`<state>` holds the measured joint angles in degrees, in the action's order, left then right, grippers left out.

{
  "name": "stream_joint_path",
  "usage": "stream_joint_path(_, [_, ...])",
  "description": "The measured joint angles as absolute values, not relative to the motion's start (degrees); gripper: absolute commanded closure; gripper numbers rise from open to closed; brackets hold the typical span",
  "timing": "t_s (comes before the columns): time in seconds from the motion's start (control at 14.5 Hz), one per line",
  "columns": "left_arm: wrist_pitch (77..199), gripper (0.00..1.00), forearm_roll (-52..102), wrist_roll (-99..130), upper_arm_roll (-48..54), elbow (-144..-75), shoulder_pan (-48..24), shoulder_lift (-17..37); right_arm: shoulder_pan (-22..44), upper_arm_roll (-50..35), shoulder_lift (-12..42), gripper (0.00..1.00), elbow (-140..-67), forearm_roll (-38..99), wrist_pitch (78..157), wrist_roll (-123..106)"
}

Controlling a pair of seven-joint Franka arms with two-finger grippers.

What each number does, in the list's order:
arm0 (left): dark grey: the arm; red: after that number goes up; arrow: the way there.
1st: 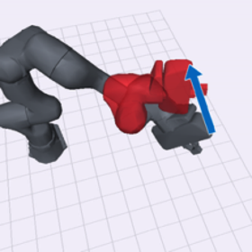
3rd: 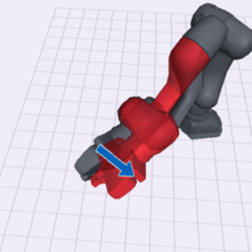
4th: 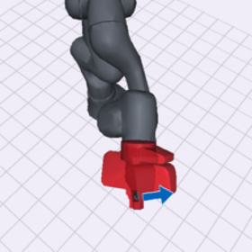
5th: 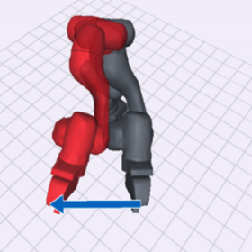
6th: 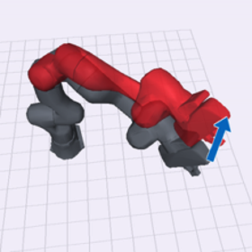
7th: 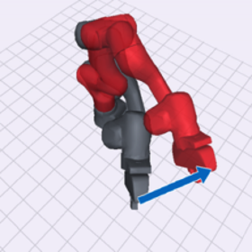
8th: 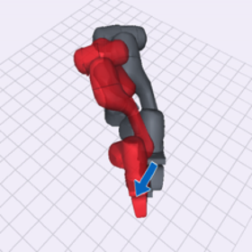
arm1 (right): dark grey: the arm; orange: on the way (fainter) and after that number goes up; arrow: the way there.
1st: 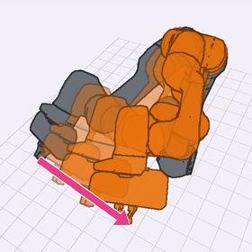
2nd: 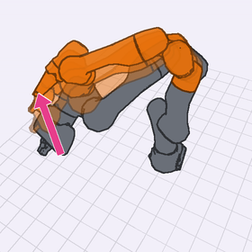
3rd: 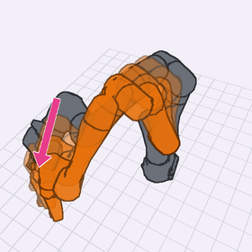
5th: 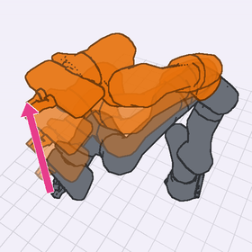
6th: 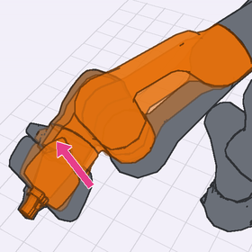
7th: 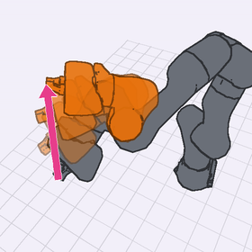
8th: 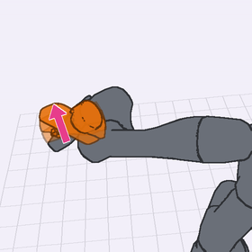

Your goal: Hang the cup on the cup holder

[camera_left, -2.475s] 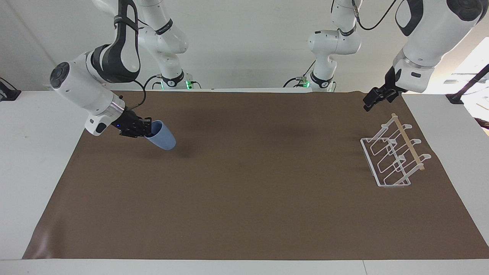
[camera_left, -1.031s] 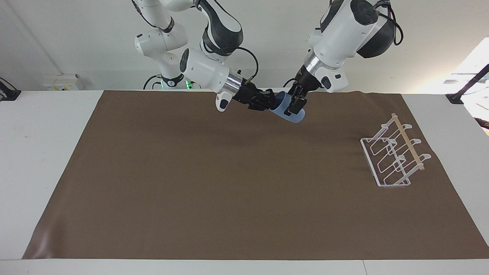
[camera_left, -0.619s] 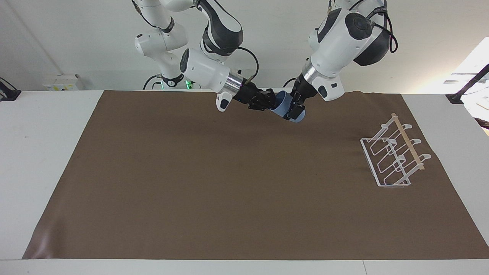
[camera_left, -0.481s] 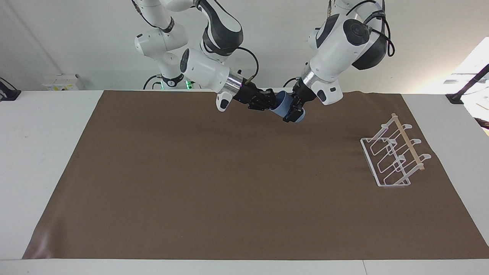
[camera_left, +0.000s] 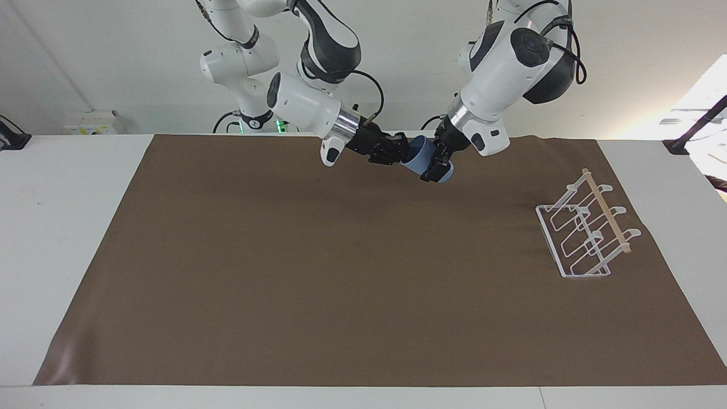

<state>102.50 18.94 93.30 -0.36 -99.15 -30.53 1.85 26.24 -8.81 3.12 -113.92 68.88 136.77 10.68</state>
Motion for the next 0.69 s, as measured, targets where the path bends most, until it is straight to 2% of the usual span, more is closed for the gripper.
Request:
stream_joint_path(0.34, [102.40,1.00,13.96,92.96,-1.26,-98.25,-29.87,1.83,23.89,-8.40,2.86,0.01,-113.54,68.87,136.79,10.73])
stream_joint_path(0.55, [100.19,1.00,1.62,92.09,-1.40,-98.28,-28.26,1.85,15.47,-8.05,1.20,0.01,-112.75,67.51,131.85,10.64])
stream_joint_path(0.69, [98.53,1.00,-9.03,90.10,-1.46,-98.33,-27.87,1.88,10.20,-7.69,-0.79,0.01,-112.71,61.78,129.59,10.61])
